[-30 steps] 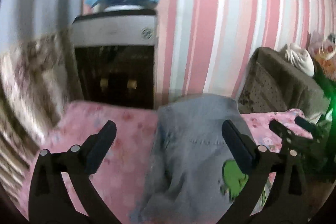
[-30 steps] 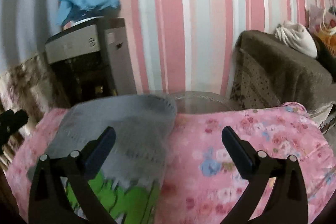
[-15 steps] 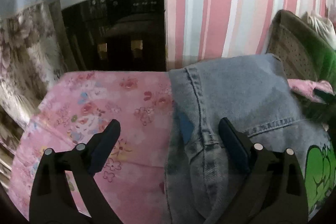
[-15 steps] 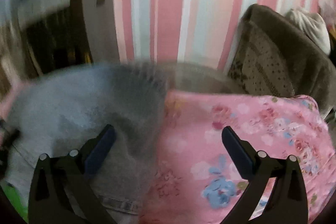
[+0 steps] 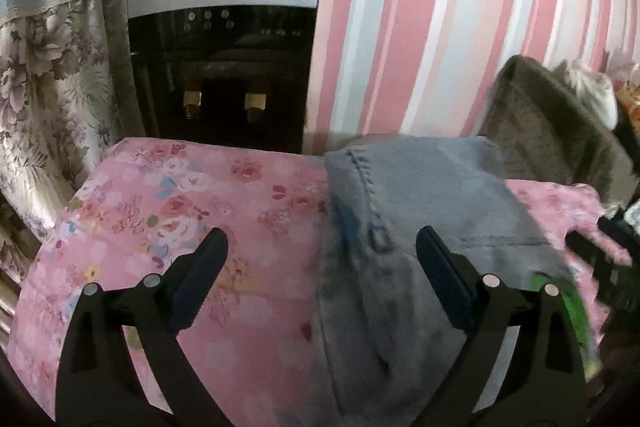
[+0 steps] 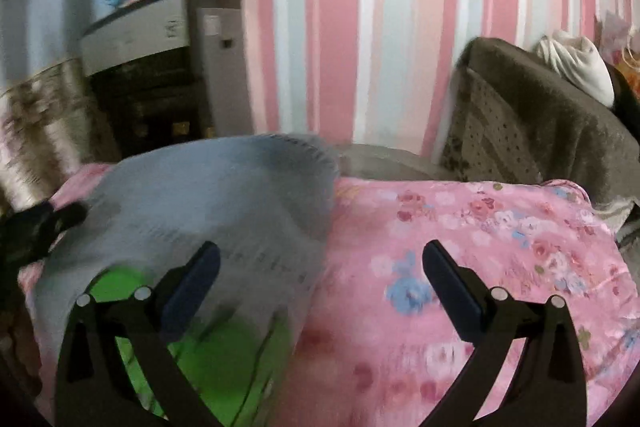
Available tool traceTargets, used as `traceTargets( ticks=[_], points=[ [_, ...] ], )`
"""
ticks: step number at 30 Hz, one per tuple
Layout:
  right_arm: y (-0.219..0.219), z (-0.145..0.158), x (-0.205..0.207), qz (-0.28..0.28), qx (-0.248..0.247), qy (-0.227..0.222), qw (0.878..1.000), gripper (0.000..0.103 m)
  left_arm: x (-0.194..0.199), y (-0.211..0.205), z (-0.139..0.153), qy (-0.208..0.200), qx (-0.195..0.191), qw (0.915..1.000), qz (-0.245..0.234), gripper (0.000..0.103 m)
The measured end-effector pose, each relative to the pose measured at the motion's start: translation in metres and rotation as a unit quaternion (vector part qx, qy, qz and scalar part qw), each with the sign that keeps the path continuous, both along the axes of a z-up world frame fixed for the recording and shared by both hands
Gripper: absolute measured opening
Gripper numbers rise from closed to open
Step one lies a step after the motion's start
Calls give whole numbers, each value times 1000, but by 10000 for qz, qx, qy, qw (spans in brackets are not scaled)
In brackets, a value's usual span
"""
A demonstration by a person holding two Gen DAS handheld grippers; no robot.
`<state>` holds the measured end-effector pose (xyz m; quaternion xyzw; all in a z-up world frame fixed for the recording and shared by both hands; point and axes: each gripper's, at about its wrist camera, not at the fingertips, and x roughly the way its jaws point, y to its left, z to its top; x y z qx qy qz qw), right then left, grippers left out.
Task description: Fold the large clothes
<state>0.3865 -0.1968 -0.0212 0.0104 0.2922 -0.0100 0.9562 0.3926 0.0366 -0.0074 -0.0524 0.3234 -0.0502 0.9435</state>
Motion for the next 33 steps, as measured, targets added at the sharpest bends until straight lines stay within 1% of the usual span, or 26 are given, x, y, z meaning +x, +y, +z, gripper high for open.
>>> traceTargets(
  ticks=[2,4,5,6,8,10,11,12,13,16,18,19,20,22,23,25,26,27,29,31,32,33],
  points=[
    [1,-1,-19,42,68,-6,10000,101,-16,-2,3,-33,-175,9998,-129,95],
    [4,-6,-28,51,-50,24,10000,101,-28,-8,2,-4,-191,9996,-201,95],
    [8,-11,-31,13,-205,69,9998,101,-32,-11,0,5,-139,9996,-228,95],
    [10,-15,-35,-19,-235,73,9997,101,-33,-14,-2,36,-71,9997,-232,95],
    [7,-20,-35,-116,-112,145,9998,101,-32,-18,-13,201,62,9996,-171,95],
    [7,-29,-26,-97,-15,381,9992,101,-30,-15,-24,335,78,9994,-55,98],
    [8,-33,-23,-83,7,416,9991,101,-29,-13,-28,343,121,9993,17,100],
    [10,-38,-21,-78,-62,449,9989,101,-28,-11,-31,373,229,9990,95,100],
    [13,-42,-19,-68,-136,481,9987,101,-25,-10,-35,371,384,9985,114,100],
    [19,-47,-12,-75,-177,532,9984,100,-22,-11,-39,323,559,9979,105,100],
    [21,-44,-14,-138,-196,396,9989,101,-24,-10,-39,235,533,9983,81,100],
    [19,-42,-17,-125,-81,265,9995,101,-25,-7,-38,183,440,9989,41,100],
    [14,-39,-21,-59,243,178,9995,101,-27,-2,-37,121,248,9996,-31,100],
    [6,-34,-25,29,821,191,9964,101,-29,6,-33,61,-22,9999,-86,100],
    [4,-32,-24,94,1090,220,9938,101,-30,7,-31,46,-94,9999,-79,100],
    [11,-32,-20,248,1115,299,9930,101,-32,7,-25,32,-401,9991,-166,100],
    [17,-36,-18,329,988,318,9941,101,-35,6,-21,-39,-613,9976,-314,100],
    [20,-40,-18,331,945,302,9945,101,-39,3,-17,-153,-693,9966,-426,100],
    [18,-49,-17,317,1139,331,9924,101,-45,-9,-14,-264,-439,9974,-508,100],
    [14,-50,-16,331,1270,398,9905,101,-43,-23,-19,-123,38,9991,-416,100],
    [14,-51,-16,331,1310,429,9899,101,-43,-26,-22,-80,57,9992,-385,100],
    [15,-51,-16,331,1300,426,9901,101,-43,-26,-25,-62,-31,9995,-298,100]
  ],
)
